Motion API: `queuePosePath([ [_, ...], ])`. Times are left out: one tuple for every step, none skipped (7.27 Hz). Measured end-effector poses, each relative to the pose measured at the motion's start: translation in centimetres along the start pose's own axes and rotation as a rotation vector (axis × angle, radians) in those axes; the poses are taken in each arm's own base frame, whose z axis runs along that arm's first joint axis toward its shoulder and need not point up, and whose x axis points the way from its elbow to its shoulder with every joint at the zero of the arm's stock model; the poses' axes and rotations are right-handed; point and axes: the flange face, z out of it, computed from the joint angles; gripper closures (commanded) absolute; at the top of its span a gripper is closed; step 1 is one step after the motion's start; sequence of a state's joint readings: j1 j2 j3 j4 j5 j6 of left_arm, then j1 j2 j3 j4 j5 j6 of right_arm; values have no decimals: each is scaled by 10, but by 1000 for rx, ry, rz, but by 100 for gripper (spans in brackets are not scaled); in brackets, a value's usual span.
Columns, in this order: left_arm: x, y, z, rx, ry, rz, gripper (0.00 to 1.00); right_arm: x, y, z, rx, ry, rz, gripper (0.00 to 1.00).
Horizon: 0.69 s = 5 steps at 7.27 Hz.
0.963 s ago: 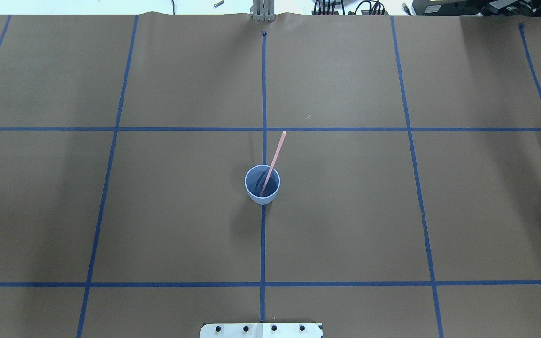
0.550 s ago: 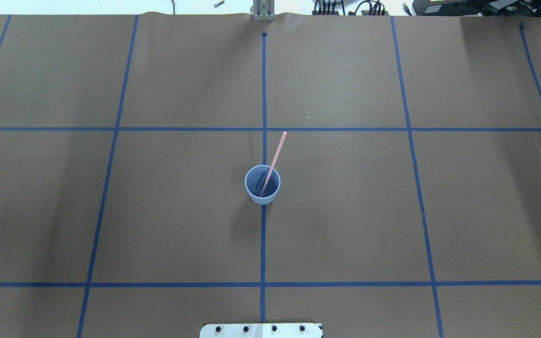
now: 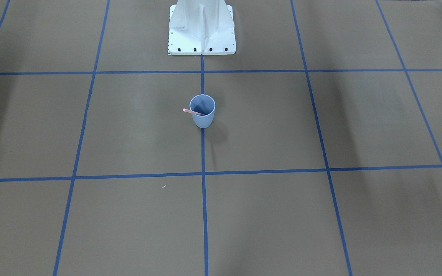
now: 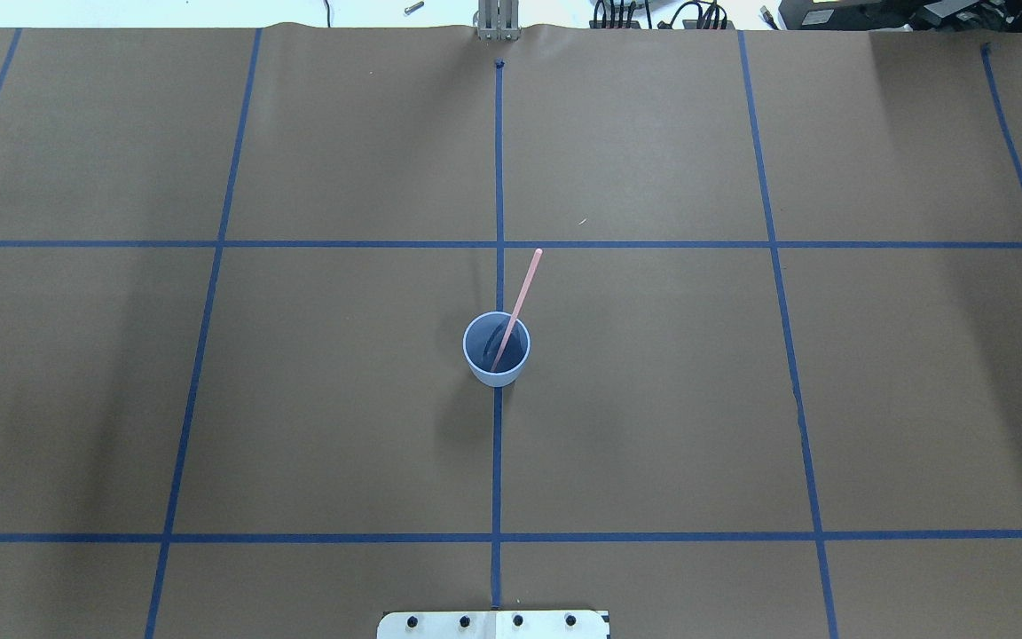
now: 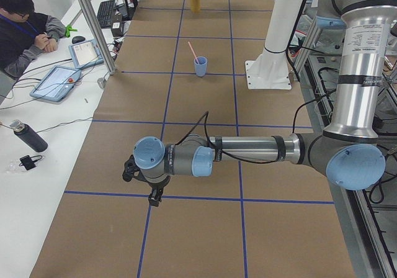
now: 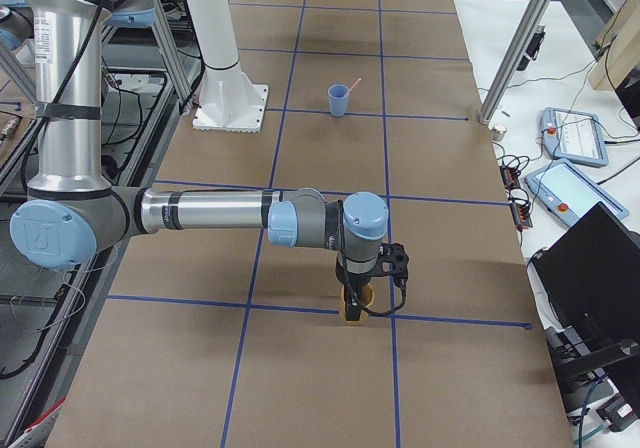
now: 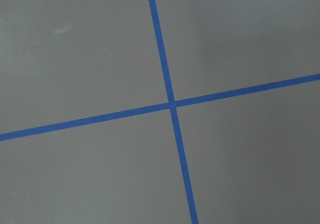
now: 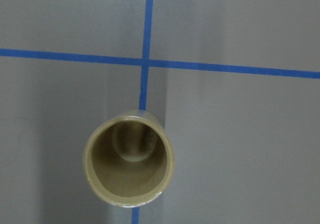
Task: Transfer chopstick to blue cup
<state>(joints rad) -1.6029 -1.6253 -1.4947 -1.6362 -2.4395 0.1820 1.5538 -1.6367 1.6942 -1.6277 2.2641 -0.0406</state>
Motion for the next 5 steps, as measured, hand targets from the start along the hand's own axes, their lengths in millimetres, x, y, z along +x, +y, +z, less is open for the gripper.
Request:
queuePosePath([
  [0,0,0,0,0,0,1,-1,-1,-2,4,0,0,0],
  [0,1,0,0,0,-1,1,-3,-1,-3,6,-1,0,0],
  [-1,2,1,-2,0,-2,2,-3,-1,-4,8,-2,-1,0],
  [-1,4,2,-3,0,-4,1,-4,-1,-4,9,-3,-2,0],
  [-2,6,1,-3,0,-5,2,-4,-1,-5,10,-3,-3,0],
])
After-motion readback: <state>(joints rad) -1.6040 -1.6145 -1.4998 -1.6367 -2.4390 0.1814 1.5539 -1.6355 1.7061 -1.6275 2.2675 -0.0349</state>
